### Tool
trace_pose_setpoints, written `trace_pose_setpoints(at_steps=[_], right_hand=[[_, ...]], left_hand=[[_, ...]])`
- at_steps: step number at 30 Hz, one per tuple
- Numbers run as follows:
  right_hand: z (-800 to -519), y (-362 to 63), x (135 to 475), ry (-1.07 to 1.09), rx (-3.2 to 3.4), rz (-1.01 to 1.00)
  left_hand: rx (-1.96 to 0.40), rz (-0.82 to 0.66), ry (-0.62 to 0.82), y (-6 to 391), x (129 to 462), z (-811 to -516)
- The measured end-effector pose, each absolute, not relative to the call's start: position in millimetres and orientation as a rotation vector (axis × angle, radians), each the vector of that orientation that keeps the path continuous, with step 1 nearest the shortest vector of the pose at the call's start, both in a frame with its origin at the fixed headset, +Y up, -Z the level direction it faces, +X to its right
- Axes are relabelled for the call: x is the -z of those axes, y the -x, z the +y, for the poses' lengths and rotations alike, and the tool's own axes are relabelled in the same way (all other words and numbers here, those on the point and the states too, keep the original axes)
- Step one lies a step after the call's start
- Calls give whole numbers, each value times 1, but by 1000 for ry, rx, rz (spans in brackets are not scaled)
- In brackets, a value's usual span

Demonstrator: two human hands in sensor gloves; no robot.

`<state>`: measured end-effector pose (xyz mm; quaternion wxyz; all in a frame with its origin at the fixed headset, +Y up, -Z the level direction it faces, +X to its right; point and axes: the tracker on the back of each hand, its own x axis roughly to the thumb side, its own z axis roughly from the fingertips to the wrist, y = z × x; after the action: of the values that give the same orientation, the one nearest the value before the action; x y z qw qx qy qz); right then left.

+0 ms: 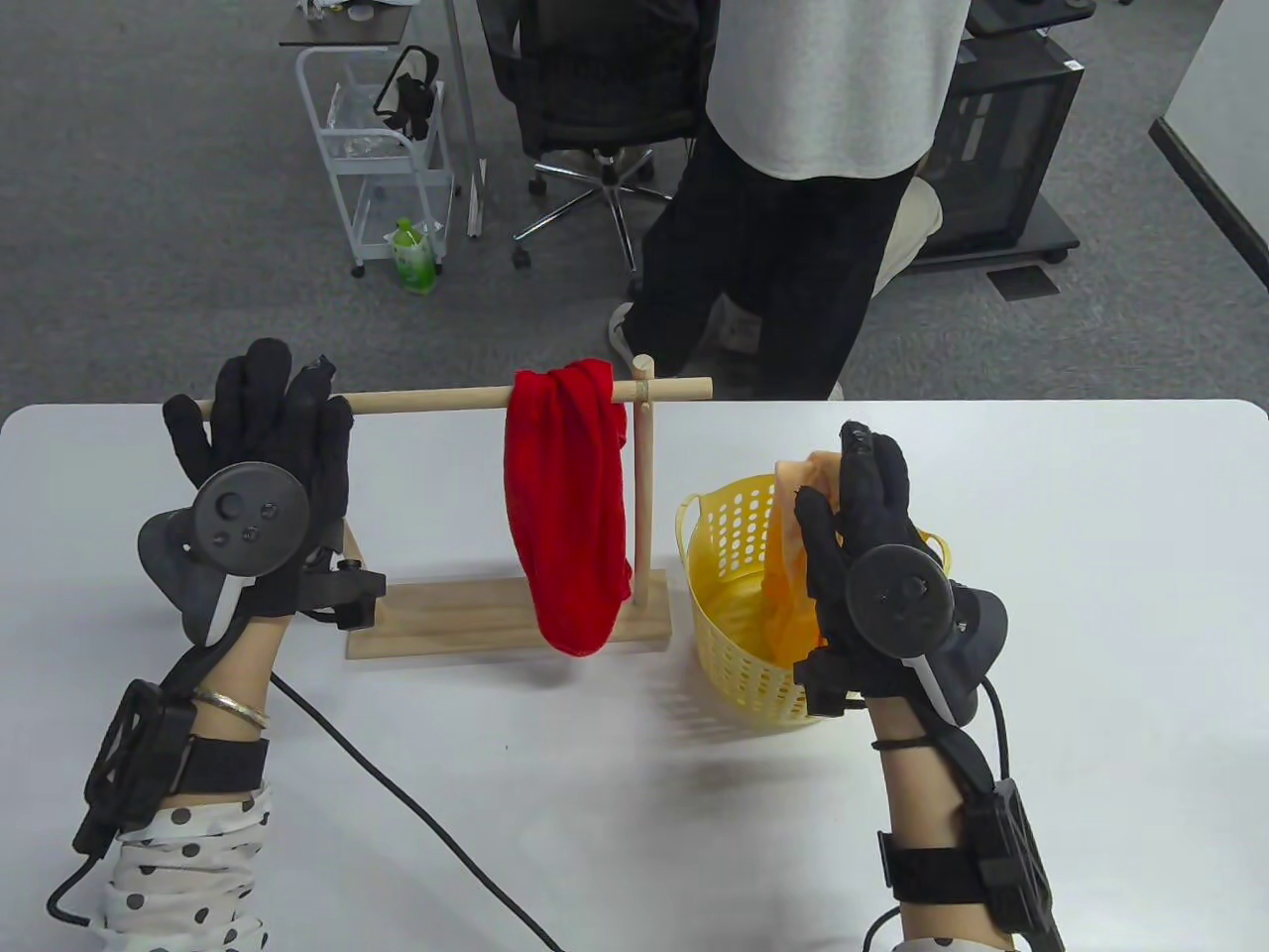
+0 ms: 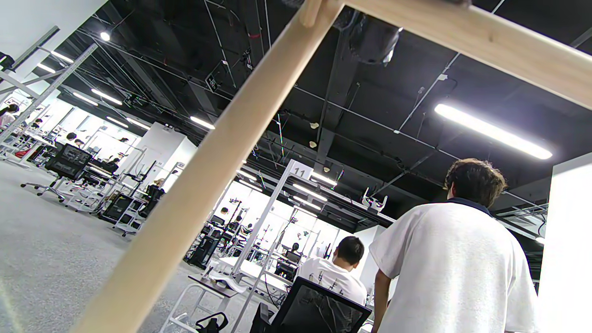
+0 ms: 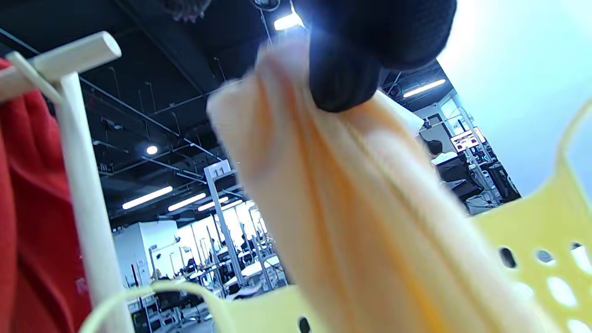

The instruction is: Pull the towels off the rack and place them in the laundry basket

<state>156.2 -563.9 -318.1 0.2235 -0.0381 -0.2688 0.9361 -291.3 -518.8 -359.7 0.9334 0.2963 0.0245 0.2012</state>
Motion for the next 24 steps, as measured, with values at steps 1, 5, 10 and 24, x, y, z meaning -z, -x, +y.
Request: trace_pose_setpoints(at_steps=[1, 5, 10, 24], right_hand=[[-565, -157, 318, 106, -2594, -744], [-567, -157, 317, 95, -2595, -738], [-570, -153, 317, 82, -2626, -733], [-537, -115, 312, -74, -2663, -829]], left_hand=[[-411, 50, -606, 291, 360, -519], [-409, 53, -606, 291, 360, -519], [-407, 52, -607, 291, 360, -519], [-407, 52, -608, 291, 360, -519]])
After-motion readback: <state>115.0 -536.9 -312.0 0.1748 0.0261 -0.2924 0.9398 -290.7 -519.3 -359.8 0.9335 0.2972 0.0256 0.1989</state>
